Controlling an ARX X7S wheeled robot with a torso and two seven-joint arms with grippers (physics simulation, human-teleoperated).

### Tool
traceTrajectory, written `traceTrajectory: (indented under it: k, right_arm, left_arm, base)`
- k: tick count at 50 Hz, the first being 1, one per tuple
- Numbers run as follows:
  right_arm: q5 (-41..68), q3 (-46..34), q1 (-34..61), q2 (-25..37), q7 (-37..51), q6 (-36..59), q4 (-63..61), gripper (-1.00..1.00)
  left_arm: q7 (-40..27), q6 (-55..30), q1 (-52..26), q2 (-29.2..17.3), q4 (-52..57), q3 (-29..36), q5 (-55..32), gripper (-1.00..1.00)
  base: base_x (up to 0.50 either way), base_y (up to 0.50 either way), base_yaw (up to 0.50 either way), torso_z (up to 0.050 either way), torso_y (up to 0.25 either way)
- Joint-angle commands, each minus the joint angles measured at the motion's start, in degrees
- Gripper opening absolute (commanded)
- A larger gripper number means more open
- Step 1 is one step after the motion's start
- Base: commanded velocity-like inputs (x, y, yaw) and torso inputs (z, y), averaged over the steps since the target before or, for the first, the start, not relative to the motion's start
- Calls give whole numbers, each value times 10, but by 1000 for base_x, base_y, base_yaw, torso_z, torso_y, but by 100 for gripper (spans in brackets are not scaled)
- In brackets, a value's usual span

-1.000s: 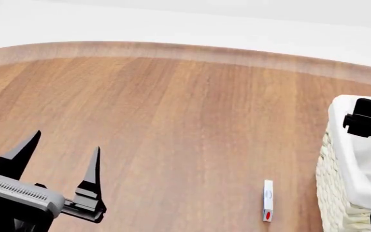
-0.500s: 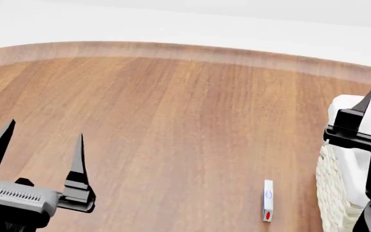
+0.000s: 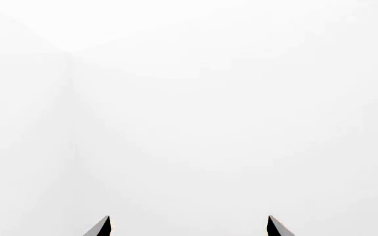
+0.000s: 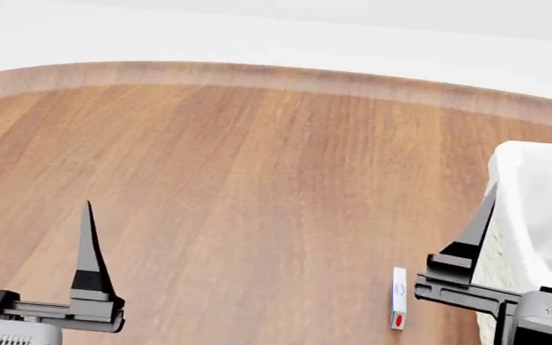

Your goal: Pick up the ketchup, and put it in the basket.

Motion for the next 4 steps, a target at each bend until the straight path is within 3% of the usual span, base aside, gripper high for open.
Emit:
traceTrajectory:
  k: [1,4]
  right_arm:
    - [-61,4,-91,1,31,-15,-124,100]
    - [-67,2,-107,2,37,-17,-150,100]
  left_arm:
    - [-18,12,50,4,80,-24,33,100]
    - [-27,18,66,1,108,-27,45,100]
  base:
    - [0,0,0,0,0]
    - [0,0,0,0,0]
